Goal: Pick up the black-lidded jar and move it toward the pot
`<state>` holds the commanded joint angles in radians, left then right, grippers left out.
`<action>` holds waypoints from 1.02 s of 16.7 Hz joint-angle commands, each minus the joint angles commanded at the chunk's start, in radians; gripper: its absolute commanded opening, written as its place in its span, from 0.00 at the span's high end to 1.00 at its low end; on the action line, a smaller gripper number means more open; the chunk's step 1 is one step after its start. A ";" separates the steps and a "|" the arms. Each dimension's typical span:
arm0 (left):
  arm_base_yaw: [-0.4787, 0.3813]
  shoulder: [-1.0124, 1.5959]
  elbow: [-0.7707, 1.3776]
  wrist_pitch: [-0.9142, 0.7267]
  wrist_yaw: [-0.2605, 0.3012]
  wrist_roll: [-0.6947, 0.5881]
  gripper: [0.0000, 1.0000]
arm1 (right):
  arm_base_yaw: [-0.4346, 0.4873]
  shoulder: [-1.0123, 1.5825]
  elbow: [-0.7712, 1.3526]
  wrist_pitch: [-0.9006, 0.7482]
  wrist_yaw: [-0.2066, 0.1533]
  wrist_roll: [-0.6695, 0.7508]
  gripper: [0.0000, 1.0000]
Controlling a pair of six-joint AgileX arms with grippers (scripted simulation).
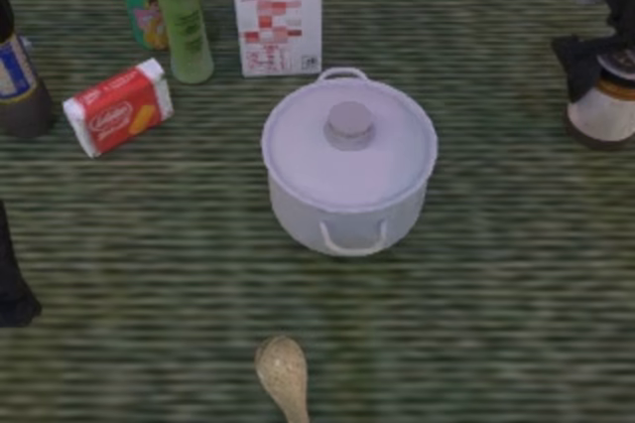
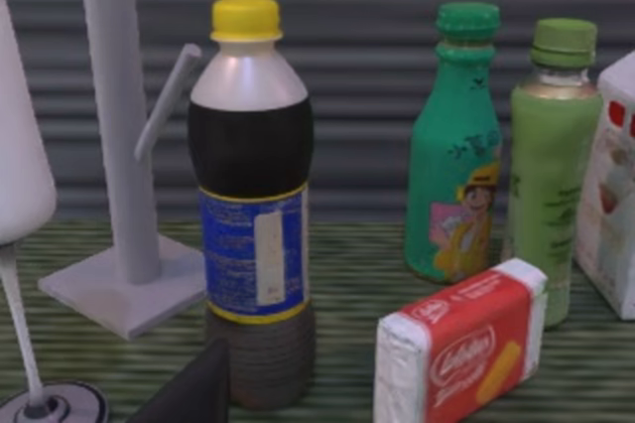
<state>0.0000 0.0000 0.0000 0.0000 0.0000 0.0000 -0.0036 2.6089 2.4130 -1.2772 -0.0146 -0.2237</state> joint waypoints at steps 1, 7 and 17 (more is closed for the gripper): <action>0.000 0.000 0.000 0.000 0.000 0.000 0.00 | 0.000 0.000 0.000 0.000 0.000 0.000 0.00; 0.000 0.000 0.000 0.000 0.000 0.000 0.00 | 0.000 0.000 0.000 0.000 0.000 0.000 0.45; 0.000 0.000 0.000 0.000 0.000 0.000 0.00 | 0.000 0.000 0.000 0.000 0.000 0.000 1.00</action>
<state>0.0000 0.0000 0.0000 0.0000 0.0000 0.0000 -0.0036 2.6089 2.4130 -1.2772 -0.0146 -0.2237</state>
